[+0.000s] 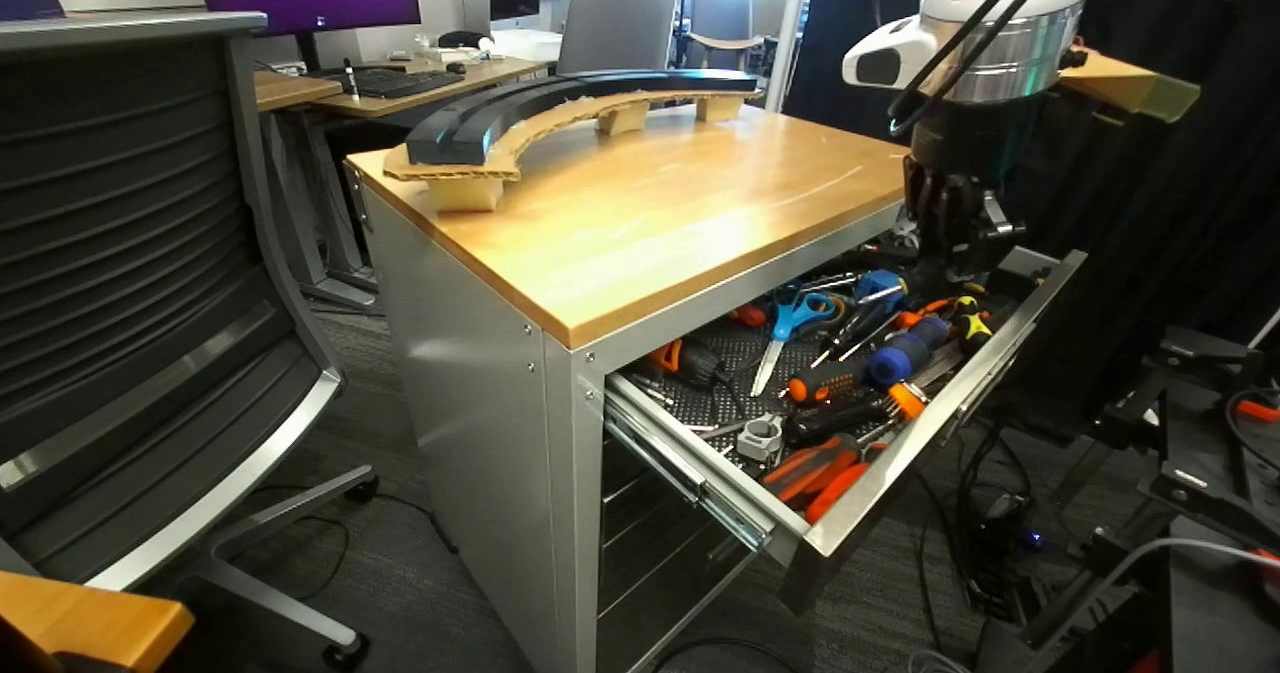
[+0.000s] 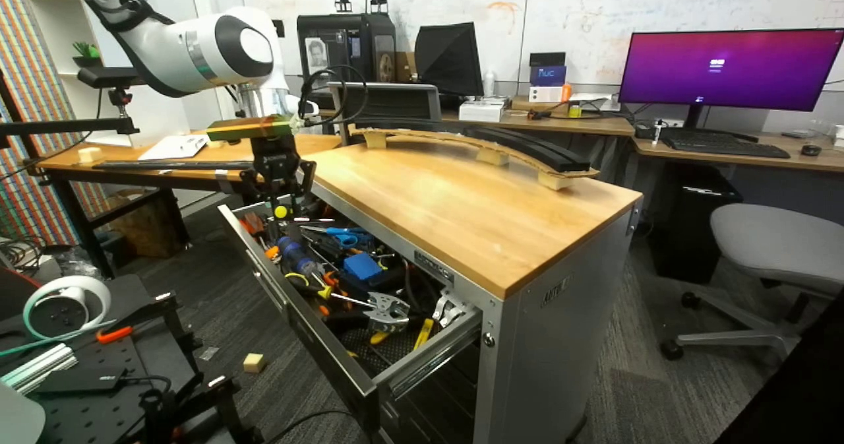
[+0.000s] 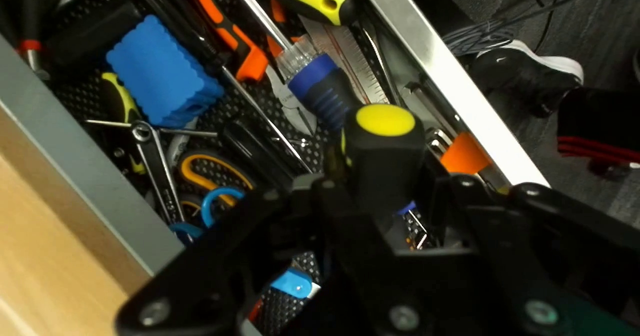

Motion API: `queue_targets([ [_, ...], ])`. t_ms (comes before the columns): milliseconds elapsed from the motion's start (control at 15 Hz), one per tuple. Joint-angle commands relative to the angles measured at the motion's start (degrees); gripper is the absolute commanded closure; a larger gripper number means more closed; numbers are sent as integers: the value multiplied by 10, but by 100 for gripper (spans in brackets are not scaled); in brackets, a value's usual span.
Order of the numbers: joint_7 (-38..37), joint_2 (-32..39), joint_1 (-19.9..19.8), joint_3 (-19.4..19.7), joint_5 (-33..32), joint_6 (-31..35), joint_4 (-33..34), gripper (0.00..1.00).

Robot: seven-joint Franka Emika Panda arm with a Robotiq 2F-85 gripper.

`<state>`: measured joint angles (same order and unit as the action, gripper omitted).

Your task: Put the screwdriver in the drawer and close it

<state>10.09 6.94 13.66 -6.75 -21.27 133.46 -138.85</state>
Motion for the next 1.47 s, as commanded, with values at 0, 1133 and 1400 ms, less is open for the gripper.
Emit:
queue_targets([
  [0,-19,18,-3,-16,-33,-7,34,39],
  [1133,-139,75,-88,44,35,-263,10,42],
  [1400,-159,100,-112,52,121,-183,5,73],
])
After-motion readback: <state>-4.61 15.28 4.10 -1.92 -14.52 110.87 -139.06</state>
